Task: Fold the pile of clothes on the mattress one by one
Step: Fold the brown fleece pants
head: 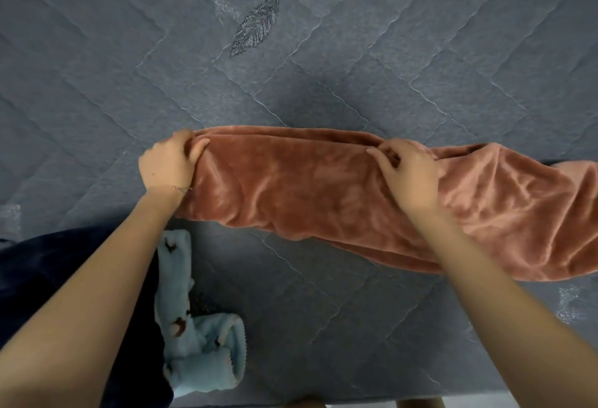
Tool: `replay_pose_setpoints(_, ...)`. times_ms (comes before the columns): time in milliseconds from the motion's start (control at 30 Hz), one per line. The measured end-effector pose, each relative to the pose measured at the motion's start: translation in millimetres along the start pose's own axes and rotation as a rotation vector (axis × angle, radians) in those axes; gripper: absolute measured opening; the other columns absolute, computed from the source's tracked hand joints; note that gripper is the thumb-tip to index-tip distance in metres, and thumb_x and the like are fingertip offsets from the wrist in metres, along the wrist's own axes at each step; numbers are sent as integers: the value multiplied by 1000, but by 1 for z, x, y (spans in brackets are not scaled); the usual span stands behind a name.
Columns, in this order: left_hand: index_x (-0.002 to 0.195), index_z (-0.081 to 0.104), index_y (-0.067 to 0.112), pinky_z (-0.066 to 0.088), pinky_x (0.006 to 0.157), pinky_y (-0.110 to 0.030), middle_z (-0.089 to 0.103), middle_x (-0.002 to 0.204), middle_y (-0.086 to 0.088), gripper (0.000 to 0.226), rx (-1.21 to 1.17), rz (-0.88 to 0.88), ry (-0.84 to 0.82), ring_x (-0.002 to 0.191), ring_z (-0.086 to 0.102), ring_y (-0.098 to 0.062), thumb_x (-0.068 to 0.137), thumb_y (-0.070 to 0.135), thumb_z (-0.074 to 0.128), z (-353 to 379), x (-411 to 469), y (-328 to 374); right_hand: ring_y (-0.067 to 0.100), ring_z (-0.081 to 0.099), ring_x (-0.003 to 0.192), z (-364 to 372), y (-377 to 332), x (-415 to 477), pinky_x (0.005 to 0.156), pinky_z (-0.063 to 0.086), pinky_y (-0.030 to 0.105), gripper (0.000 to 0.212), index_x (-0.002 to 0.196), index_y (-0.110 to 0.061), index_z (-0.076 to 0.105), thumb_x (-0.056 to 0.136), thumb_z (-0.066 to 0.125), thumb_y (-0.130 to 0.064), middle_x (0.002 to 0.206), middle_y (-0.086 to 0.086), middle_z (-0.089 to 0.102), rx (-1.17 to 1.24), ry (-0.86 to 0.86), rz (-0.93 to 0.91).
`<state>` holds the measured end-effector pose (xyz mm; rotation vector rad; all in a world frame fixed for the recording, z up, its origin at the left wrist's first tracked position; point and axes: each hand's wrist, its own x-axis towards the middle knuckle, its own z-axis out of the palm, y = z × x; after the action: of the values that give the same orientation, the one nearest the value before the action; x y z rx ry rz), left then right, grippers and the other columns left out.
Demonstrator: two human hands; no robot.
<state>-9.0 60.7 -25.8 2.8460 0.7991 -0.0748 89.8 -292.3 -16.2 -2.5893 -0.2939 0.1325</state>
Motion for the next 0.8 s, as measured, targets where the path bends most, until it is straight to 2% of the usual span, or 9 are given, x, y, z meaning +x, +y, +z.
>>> replay_pose_setpoints(67,95,64,8,43,69,-46,66,91,-22,43,25,33,-6,85,60,-43,94,48,50,1,11,-4,24,61,71,5,-8,13,59,33,29,26,82,-14,67,91,62,-38,73,3,65,-54,62,11)
replay_pose_setpoints(133,101,64,6,38,80,-48,61,100,-22,39,80,61,-26,95,55,-41,94,43,52,5,16,-4,28,61,76,11,-10,25,66,36,33,27,84,-11,67,92,61,-37,77,6,65,-77,68,-4)
replay_pose_setpoints(233,117,60,8,27,98,-51,51,121,-21,33,115,83,-46,112,44,-39,95,30,53,11,13,6,30,54,98,22,-8,34,86,31,40,29,96,-14,68,94,56,-40,97,7,63,-186,-37,41)
replay_pose_setpoints(333,129,54,11,12,113,-53,43,139,-20,36,55,209,-35,131,36,-38,97,25,51,15,1,30,30,44,117,28,-4,31,101,24,42,37,117,-18,64,95,51,-45,119,7,56,-255,-127,85)
replay_pose_setpoints(400,136,50,13,8,115,-53,38,147,-19,41,28,291,-51,138,30,-38,98,27,49,17,-9,52,28,41,125,24,-2,26,112,17,45,45,127,-19,59,95,49,-50,129,6,53,-269,-109,57)
replay_pose_setpoints(467,140,48,14,8,116,-52,35,150,-17,44,-2,360,-77,141,28,-36,98,29,49,20,-21,78,28,37,132,14,3,21,116,11,48,52,133,-20,55,94,49,-53,135,5,49,-259,-65,29)
replay_pose_setpoints(667,145,41,19,9,116,-54,27,155,-16,50,-44,560,-139,144,22,-34,97,34,48,35,-63,176,28,15,147,-32,57,3,118,1,51,65,146,-24,39,92,44,-60,154,6,32,-236,-89,73)
replay_pose_setpoints(800,147,37,21,10,116,-54,24,157,-13,53,-46,629,-191,145,19,-33,98,40,43,45,-88,244,28,14,147,-66,110,-13,118,1,50,68,148,-25,35,91,44,-62,154,6,31,-239,-117,137)
